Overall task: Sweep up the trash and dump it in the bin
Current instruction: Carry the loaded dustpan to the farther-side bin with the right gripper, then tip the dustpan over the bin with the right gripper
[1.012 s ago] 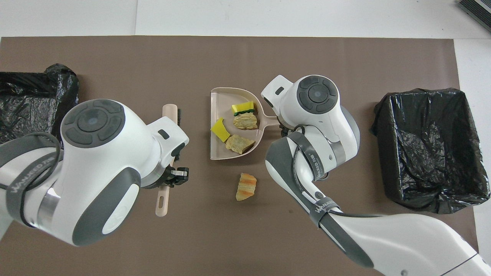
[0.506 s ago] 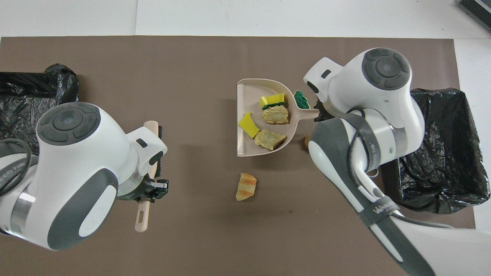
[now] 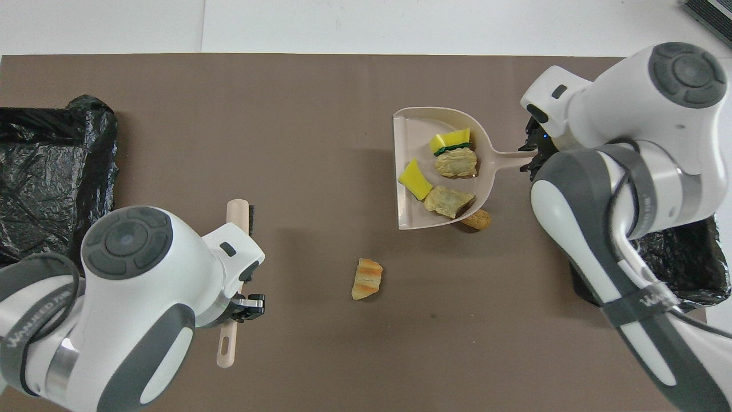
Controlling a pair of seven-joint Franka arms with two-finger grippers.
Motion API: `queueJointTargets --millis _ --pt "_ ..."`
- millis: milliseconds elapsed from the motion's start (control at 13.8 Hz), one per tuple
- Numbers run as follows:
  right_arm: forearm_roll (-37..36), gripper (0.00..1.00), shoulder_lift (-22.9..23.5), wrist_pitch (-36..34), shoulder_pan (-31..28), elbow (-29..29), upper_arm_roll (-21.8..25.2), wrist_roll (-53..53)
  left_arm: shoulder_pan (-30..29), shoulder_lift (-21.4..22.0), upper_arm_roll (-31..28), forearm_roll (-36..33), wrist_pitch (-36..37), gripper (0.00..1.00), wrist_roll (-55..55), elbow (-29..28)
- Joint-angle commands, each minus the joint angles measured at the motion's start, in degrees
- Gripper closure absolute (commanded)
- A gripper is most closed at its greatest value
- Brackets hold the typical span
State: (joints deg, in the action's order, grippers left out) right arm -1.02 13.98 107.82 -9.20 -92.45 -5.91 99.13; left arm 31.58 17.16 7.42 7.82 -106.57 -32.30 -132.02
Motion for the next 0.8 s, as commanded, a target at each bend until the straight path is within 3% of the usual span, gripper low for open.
queueJointTargets --millis 0,145,361,578,723 --pt "1.72 1.00 0.26 -2.53 -6.42 1.22 -0.59 9.21 6.80 -3.17 -0.82 0.62 -8.88 1.00 -5.98 -4.11" --pt "0.94 1.00 -0.61 -2.53 -10.73 1.22 -0.33 15.72 9.10 -5.47 -0.82 0.62 -14.00 1.00 -9.36 -5.26" --pt "-0.12 1.00 -3.77 -3.49 -15.84 1.22 -0.06 20.92 11.22 -7.05 -0.82 1.67 -15.07 1.00 -9.54 -6.40" --pt "-10.72 1.00 -8.26 -3.67 -16.11 0.61 0.73 20.85 12.19 -6.97 -0.82 3.26 -16.38 1.00 -9.71 -7.73" --pt "-17.22 1.00 -10.27 -1.06 -16.02 -3.15 0.73 18.58 12.19 -7.15 -0.82 3.26 -18.05 1.00 -9.80 -7.73"
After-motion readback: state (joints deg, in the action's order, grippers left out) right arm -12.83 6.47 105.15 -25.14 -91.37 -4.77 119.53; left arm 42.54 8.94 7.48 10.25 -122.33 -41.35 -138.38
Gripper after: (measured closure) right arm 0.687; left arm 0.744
